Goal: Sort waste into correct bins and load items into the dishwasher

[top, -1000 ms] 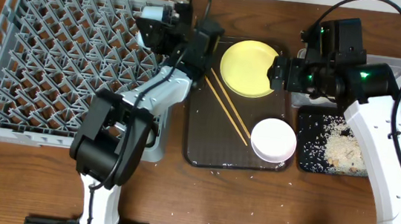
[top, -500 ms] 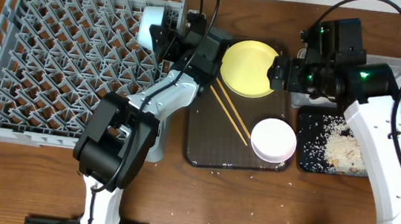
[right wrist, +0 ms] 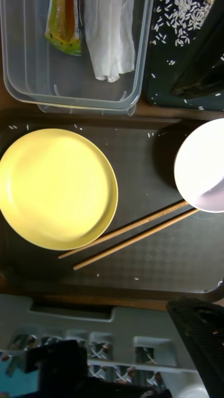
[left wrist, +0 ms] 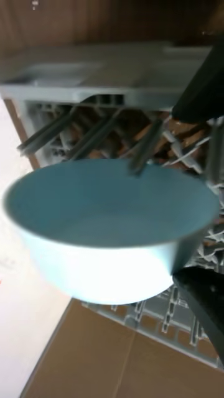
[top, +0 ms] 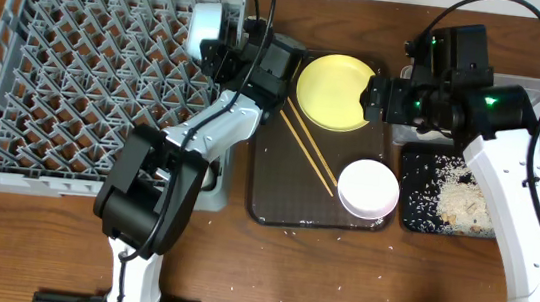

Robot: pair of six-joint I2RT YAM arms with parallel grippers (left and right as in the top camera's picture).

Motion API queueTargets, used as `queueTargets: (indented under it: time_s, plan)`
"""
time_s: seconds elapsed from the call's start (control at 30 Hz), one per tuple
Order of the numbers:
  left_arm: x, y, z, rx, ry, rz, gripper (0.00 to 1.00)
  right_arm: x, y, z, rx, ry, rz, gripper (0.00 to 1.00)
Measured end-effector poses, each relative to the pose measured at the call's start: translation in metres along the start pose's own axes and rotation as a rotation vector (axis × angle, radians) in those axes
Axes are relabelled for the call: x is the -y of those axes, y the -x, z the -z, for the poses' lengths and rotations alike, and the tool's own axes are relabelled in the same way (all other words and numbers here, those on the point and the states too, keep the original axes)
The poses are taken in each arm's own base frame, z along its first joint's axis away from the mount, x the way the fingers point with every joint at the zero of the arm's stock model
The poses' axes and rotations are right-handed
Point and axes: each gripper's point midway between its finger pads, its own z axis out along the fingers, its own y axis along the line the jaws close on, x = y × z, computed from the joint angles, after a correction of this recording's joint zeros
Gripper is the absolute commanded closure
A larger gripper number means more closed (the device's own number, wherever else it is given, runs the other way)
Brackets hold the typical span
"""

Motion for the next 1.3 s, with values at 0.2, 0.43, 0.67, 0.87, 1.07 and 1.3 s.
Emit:
queueTargets:
  time_s: [0.2,0.43,0.67,0.87,1.07,1.3]
  plan:
    - [0.001,-0.004,0.002,-0.028,-0.028,0.021,0.28,0.0,0.0,0.0,0.0,0.0,0.0,0.01]
    - [-0.016,0.009,0.019,-0.015,-0.081,0.095,0.31,0.0,0.0,0.0,0.0,0.0,0.0,0.01]
    - [-0.049,0.037,0.049,0.033,-0.172,0.223,0.13,0.0,0.0,0.0,0.0,0.0,0.0,0.01]
    - [-0.035,-0.013,0.038,-0.252,-0.435,0.207,0.1,0.0,0.0,0.0,0.001,-0.001,0.0,0.01]
    - [-0.069,0.042,0.045,-0.219,-0.525,0.391,0.08,0.0,0.0,0.0,0.001,-0.001,0.0,0.01]
    - [-0.08,0.033,-0.002,-0.242,-0.529,0.457,0.07,0.0,0.0,0.0,0.0,-0.001,0.0,0.01]
